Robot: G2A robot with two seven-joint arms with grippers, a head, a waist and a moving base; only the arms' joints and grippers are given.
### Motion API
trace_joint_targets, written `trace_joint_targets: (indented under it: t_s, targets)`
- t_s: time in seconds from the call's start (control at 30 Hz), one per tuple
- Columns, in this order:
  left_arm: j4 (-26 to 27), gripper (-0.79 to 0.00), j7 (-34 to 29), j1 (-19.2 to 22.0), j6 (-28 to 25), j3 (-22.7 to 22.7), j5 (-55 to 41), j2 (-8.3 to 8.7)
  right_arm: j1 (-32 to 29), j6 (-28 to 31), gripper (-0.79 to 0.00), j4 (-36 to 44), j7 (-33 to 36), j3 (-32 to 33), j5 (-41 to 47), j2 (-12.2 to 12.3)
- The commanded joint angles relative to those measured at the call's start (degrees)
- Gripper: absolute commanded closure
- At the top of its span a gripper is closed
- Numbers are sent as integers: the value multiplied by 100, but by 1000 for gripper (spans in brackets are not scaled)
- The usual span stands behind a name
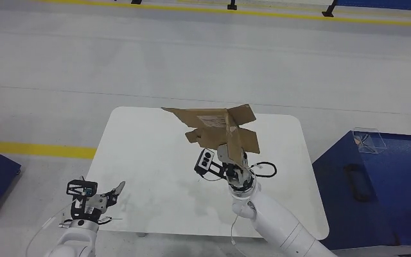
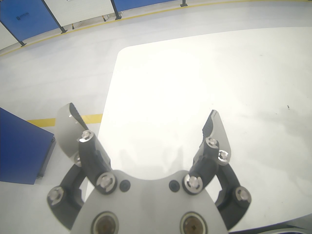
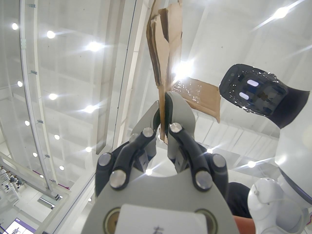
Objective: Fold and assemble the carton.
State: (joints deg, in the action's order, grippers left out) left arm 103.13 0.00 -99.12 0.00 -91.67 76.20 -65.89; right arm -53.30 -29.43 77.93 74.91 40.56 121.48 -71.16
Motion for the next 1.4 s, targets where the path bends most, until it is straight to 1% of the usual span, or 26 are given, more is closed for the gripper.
trace_joint_targets:
  t_s: [0.0, 0.13, 0.2, 0.3, 0.4, 0.47, 0.53, 0.6, 0.63, 0.7, 0.83, 0.97, 1.03, 1.1, 1.13, 1.17, 1.2, 1.27, 1.37]
  targets:
    - [0, -785, 0, 0, 0, 0, 0, 0, 0, 0, 0, 0, 0, 0, 0, 0]
    - [0, -785, 0, 0, 0, 0, 0, 0, 0, 0, 0, 0, 0, 0, 0, 0]
    - [0, -785, 0, 0, 0, 0, 0, 0, -133, -73, 0, 215, -117, 91, 253, -4]
    - [0, -785, 0, 0, 0, 0, 0, 0, -506, -724, 0, 671, -730, 183, 1014, 26]
    - [0, -785, 0, 0, 0, 0, 0, 0, -1044, -1861, 0, 1155, -1894, 59, 2574, 96]
    - [0, -785, 0, 0, 0, 0, 0, 0, -1316, -2258, 0, 1379, -2796, 13, 3375, 194]
    - [0, -785, 0, 0, 0, 0, 0, 0, -1592, -2442, 0, 1593, -3766, -100, 4235, 312]
    - [0, -785, 0, 0, 0, 0, 0, 0, -1814, -2410, 0, 1823, -4827, -248, 5233, 455]
    - [0, -785, 0, 0, 0, 0, 0, 0, -1937, -2311, 0, 1928, -5241, -288, 5452, 527]
    - [0, -785, 0, 0, 0, 0, 0, 0, -2208, -2163, 0, 2154, -5494, -276, 5452, 640]
    - [0, -785, 0, 0, 0, 0, 0, 0, -2456, -2016, 0, 2402, -5575, -164, 5452, 777]
    - [0, -785, 0, 0, 0, 0, 0, 0, -2439, -1967, 0, 2462, -5513, 39, 5452, 846]
    - [0, -785, 0, 0, 0, 0, 0, 0, -2343, -1975, 0, 2462, -5546, 314, 5452, 885]
    - [0, -785, 0, 0, 0, 0, 0, 0, -2243, -1906, 0, 2482, -5449, 750, 5389, 920]
    - [0, -785, 0, 0, 0, 0, 0, 0, -2217, -1806, 0, 2464, -5310, 1037, 5169, 935]
    - [0, -785, 0, 0, 0, 0, 0, 0, -2200, -1681, 0, 2467, -5095, 1345, 4765, 944]
    - [0, -785, 0, 0, 0, 0, 0, 0, -2212, -1535, 0, 2484, -4785, 1649, 4181, 945]
    - [0, -785, 0, 0, 0, 0, 0, 0, -2319, -1052, 0, 2558, -3899, 2149, 3112, 920]
    - [0, -785, 0, 0, 0, 0, 0, 0, -2450, -515, 0, 2619, -2849, 2702, 1434, 904]
